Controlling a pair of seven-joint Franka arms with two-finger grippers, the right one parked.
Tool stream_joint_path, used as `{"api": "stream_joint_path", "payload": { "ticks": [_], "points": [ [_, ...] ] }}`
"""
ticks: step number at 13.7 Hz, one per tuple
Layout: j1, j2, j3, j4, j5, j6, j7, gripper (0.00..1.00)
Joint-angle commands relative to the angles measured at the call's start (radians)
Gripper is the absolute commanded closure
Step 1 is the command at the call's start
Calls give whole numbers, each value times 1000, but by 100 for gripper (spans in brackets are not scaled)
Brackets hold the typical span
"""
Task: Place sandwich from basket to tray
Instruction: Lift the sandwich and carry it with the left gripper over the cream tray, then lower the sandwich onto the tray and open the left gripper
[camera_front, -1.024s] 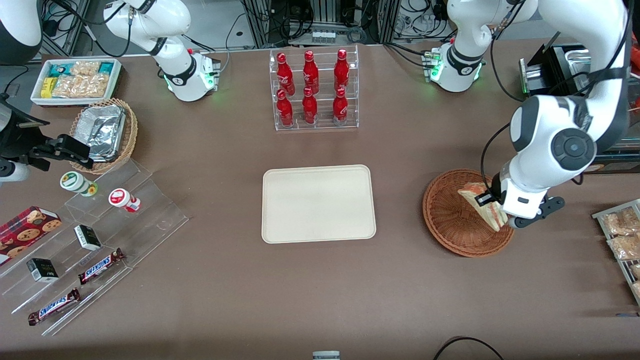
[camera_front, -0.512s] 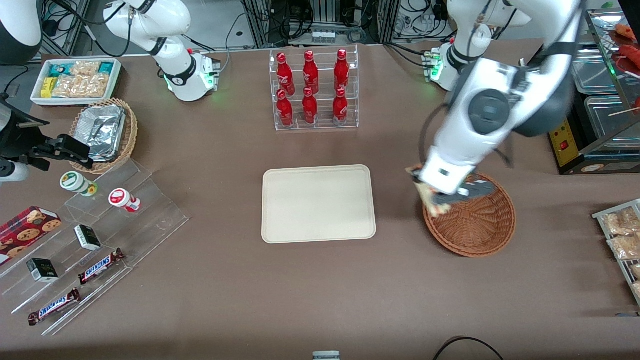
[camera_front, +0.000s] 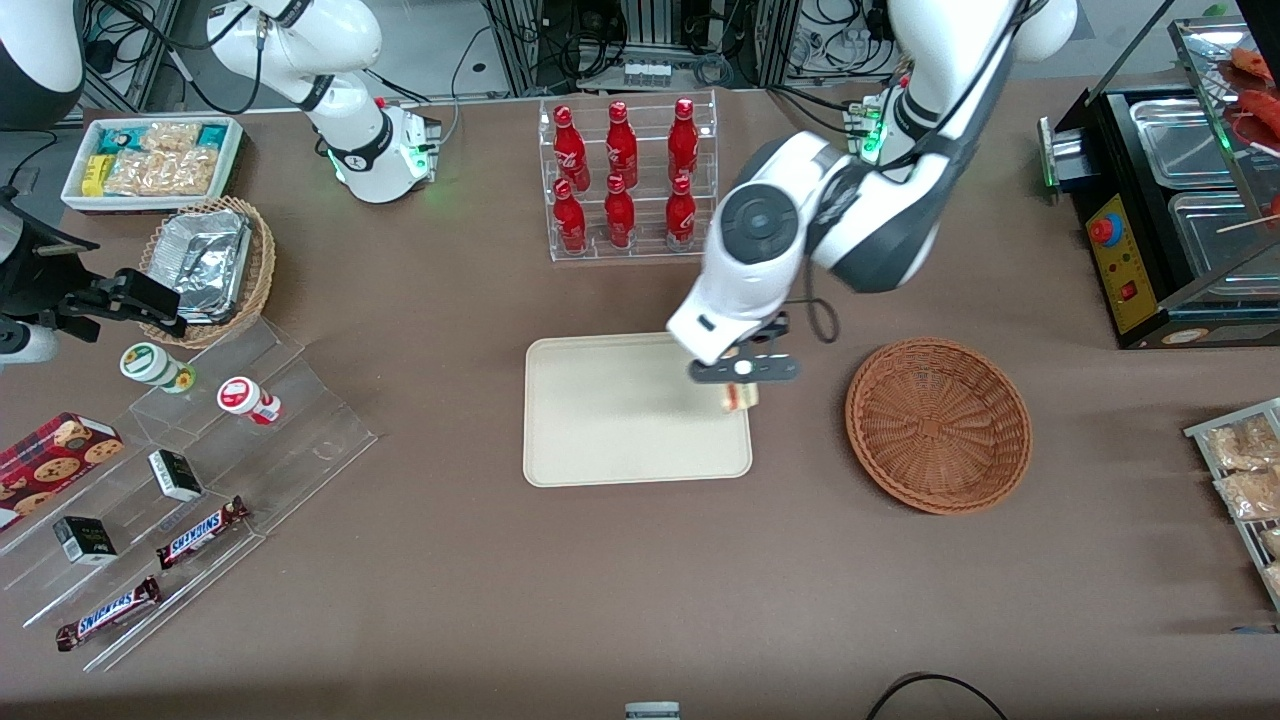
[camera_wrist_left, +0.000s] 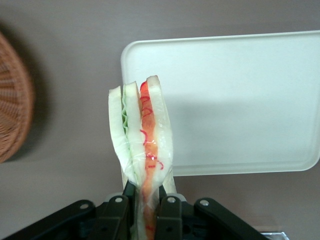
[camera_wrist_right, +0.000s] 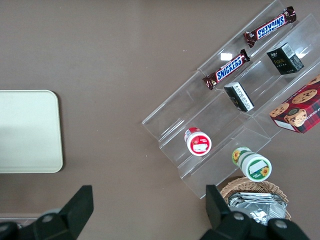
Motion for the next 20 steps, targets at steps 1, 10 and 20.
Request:
{"api": "stream_joint_path", "payload": {
  "ticks": [1,10,20],
  "points": [
    [-56,85,10,70,-5,67,-14,91],
    [-152,242,10,67,-2,318,-39,90],
    [-158,348,13,99,7,417,-28,0]
  ]
}}
